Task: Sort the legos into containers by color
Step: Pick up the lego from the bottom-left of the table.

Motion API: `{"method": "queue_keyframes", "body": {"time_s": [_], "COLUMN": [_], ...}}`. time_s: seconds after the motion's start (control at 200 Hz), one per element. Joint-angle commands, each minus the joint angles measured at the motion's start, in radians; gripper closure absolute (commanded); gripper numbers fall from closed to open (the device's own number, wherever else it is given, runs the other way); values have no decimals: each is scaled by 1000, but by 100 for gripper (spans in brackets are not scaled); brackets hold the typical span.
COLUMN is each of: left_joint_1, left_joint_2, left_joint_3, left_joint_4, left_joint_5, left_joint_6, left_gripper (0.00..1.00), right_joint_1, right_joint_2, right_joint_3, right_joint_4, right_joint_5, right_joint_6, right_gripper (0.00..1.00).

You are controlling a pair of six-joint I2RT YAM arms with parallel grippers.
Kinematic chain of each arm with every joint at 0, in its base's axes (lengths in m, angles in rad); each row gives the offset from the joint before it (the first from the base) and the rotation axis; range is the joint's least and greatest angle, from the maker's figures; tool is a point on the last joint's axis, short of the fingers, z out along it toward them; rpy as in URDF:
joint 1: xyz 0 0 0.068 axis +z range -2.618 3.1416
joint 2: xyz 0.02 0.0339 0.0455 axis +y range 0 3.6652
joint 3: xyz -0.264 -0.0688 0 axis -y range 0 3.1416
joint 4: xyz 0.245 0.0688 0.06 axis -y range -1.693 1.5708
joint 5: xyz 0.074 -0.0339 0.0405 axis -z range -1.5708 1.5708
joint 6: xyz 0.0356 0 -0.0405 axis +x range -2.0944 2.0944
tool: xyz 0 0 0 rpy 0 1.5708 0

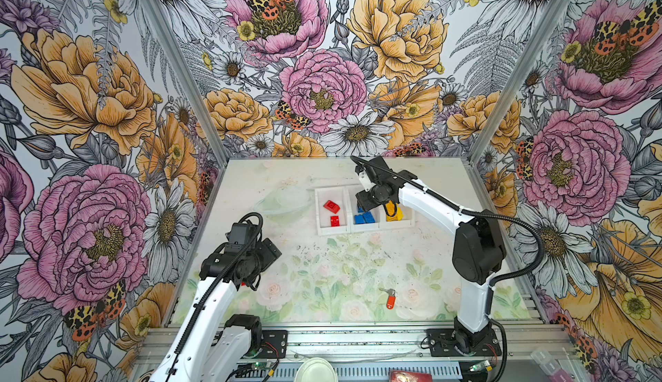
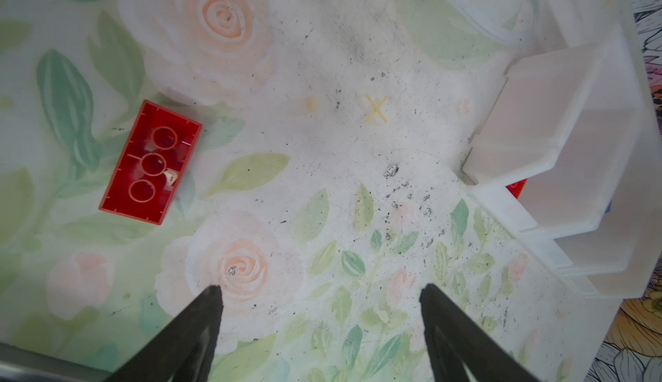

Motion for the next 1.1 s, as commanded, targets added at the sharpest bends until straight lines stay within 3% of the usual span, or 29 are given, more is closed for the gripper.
{"method": "queue_keyframes", "body": {"time_s": [0.0, 0.445, 0.83, 1.096], "left_joint_1": [21, 191, 206, 217], "left_joint_2": [-2, 104, 189, 250], "left_joint_3": [10, 22, -39, -30], "left_joint_4": [-45, -58, 47, 48], "left_joint_5": [-76, -102, -140, -281], "left_joint_6": [-43, -37, -20, -14], "left_gripper": [13, 16, 20, 20], "right_joint_1": [1, 9, 6, 4], "right_joint_2": [-62, -185, -304, -324], "right_joint_3": [-19, -140, -258, -264], "right_joint_4": [6, 10, 10, 8], "right_joint_5": [-25, -79, -97, -105], "right_joint_6": [23, 67, 105, 120], "right_gripper": [38, 31, 26, 25]}}
